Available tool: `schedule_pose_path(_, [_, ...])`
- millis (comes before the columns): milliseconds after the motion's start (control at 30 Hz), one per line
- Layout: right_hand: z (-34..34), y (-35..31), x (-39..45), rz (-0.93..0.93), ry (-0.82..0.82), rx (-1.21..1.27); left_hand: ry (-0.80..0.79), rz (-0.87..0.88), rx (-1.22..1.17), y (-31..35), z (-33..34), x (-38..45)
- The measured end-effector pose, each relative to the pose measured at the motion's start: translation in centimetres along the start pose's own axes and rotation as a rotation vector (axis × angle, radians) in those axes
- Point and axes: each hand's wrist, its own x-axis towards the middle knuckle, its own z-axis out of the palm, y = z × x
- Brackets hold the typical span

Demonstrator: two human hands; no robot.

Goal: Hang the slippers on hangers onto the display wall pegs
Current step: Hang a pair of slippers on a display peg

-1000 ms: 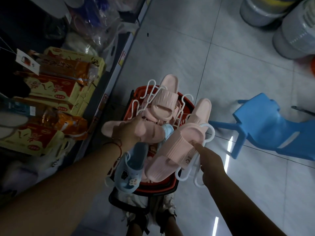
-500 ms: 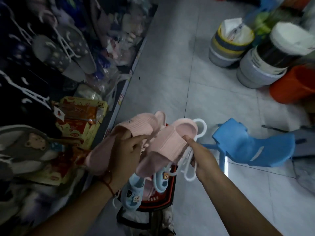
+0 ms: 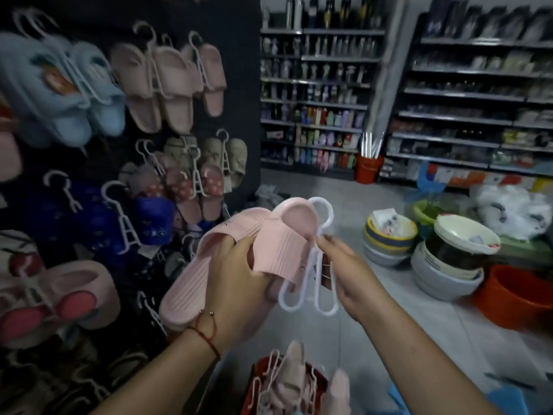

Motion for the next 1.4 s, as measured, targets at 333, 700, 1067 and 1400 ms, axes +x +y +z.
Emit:
schedule_pose_path(333, [-4.8,-5.0,-0.7,-0.244,-0.167,0.042,0.194,-0.202,-0.317,6.9,1.3,3.8])
schedule_pose_path(700, [-17.6,-7.5,0.8,-0.193,-0.238,0.012,0.338,-0.424,-0.518,16.8,9.8,4.1])
schedule_pose_path(1067, [-23.5,-8.2,1.0,-0.109,-0.237,0.191,0.473,-0.5,-0.665,20.3,13.0,3.6])
schedule_pose_path(1400, [-23.4,-12.5,-0.5,0.0,-0.539,0.594,0.417,-0.297,-0.299,21.6,17.6,3.3])
